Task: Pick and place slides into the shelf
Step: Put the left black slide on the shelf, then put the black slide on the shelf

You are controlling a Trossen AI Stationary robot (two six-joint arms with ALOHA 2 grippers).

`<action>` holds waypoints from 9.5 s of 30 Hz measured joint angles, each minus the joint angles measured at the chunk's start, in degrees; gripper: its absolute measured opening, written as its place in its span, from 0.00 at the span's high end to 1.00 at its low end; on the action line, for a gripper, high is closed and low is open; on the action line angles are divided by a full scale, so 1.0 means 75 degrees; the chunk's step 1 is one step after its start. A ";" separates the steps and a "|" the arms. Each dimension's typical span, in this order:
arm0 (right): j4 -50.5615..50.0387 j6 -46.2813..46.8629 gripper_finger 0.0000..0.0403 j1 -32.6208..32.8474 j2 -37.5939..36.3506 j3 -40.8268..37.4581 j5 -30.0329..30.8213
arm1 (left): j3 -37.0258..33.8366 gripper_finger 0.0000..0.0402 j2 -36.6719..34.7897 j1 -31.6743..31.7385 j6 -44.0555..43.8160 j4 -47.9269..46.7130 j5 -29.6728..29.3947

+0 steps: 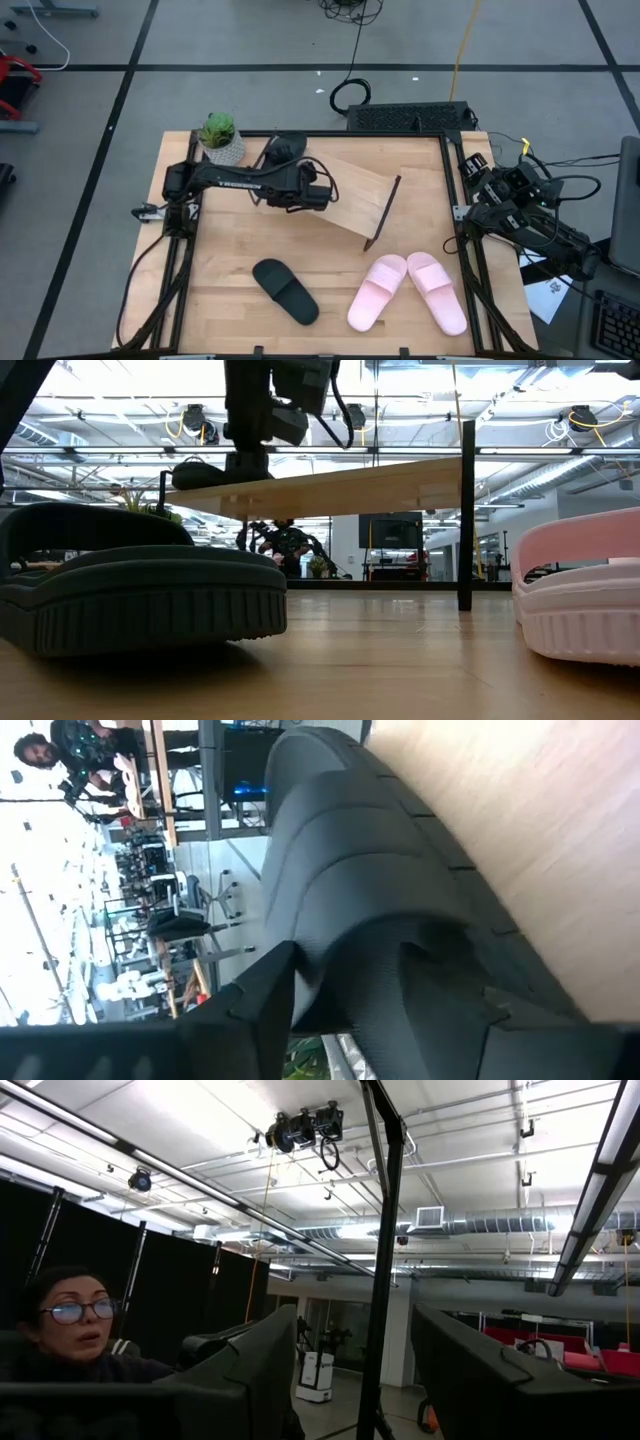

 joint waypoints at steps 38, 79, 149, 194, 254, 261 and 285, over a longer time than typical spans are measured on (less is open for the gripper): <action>0.0027 -0.0003 0.54 0.0000 0.0001 0.0000 -0.0010 | 0.1239 0.56 -0.1745 -0.3100 -0.1718 -0.0059 0.4341; 0.0516 0.0606 0.54 0.0000 -0.0002 0.0000 -0.0447 | 0.1233 0.56 0.0935 -0.4219 -0.6361 0.1871 0.7746; 0.0487 0.0804 0.54 0.0000 -0.0005 0.0000 -0.0817 | 0.1279 1.00 0.1710 -0.4391 -0.6521 -0.0439 0.7108; 0.0484 0.0737 0.54 0.0000 -0.0002 0.0000 -0.0546 | 0.4590 1.00 0.1681 -0.4777 -0.4646 -0.0420 0.4217; -0.0418 -0.0213 0.54 -0.0003 0.0001 0.0000 -0.0598 | 0.4983 1.00 0.0382 -0.1635 0.4985 0.0502 0.0312; -0.0413 -0.0208 0.54 0.0000 0.0001 0.0000 -0.0600 | 0.4983 1.00 0.0382 -0.1518 0.5096 0.0518 0.0722; -0.0370 0.0082 0.54 0.0000 0.0001 0.0000 -0.0598 | 0.4728 1.00 0.0372 -0.1381 0.4484 0.0874 0.1428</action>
